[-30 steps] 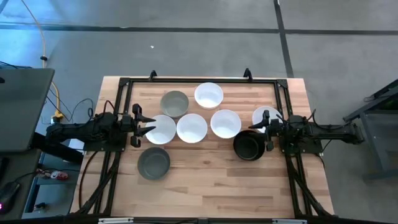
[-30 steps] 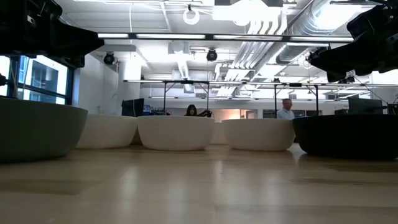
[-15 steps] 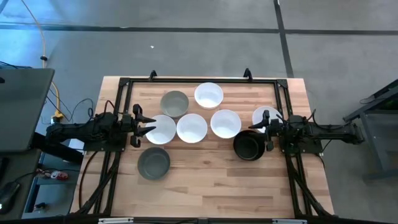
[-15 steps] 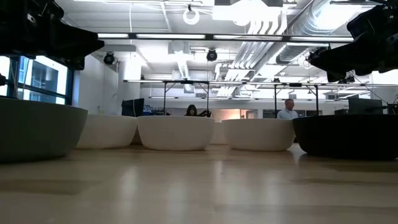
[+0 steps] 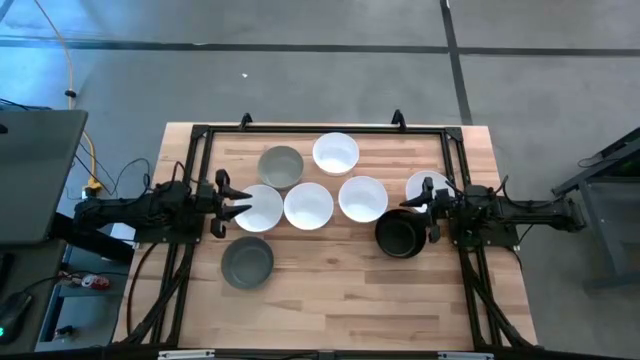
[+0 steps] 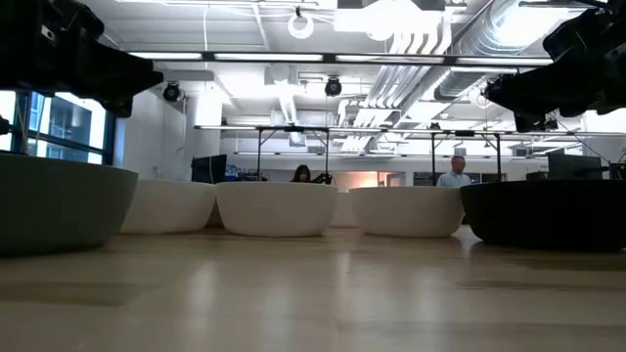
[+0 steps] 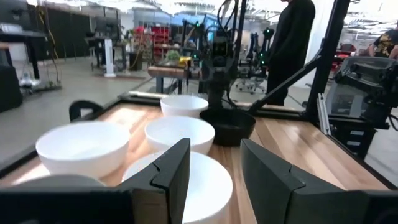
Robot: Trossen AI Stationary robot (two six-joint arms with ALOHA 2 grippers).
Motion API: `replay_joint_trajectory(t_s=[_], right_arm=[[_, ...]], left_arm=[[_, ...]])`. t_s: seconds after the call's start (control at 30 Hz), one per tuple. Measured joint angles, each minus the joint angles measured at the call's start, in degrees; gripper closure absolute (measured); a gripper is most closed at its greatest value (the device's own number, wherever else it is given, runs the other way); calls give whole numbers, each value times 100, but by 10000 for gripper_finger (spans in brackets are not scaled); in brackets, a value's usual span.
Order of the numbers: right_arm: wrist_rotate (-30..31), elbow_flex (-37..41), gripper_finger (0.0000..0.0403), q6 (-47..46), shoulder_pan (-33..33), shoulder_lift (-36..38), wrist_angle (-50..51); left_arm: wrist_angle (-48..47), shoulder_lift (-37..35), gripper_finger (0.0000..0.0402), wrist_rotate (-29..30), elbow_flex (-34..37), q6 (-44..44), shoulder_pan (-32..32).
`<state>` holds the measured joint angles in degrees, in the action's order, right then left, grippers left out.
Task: Nest bowls inside each other
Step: Stack the white bowl on top of the white bowl
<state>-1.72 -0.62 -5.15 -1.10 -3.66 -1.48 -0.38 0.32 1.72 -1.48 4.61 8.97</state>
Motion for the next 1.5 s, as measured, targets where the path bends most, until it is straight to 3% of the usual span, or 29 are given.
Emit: replay_joint_trajectory(t_s=[0.27,0.43,0.6,0.73,0.97,1.07,1.27,1.5], right_arm=[[-27,-28,277,19,0,2,-530],[-47,-345,277,524,0,-2,-476],[-26,-1013,277,511,0,-52,-360],[131,-1888,277,238,-2,-422,616],[1196,-3759,277,-549,-2,-1848,2505],[1362,-4693,277,-643,-10,-2600,3160],[1235,-6639,277,-500,-337,-4363,5036],[327,-7957,277,954,-978,-6389,6248]], left_arm=[[-88,2,272,-2,0,124,0],[-81,2,272,19,0,123,0],[-72,2,272,26,0,117,0],[-8,2,272,30,0,-17,0],[78,2,272,44,0,-27,0],[78,2,272,44,0,-27,0],[75,2,272,42,0,-27,0],[65,2,272,20,0,-27,0]])
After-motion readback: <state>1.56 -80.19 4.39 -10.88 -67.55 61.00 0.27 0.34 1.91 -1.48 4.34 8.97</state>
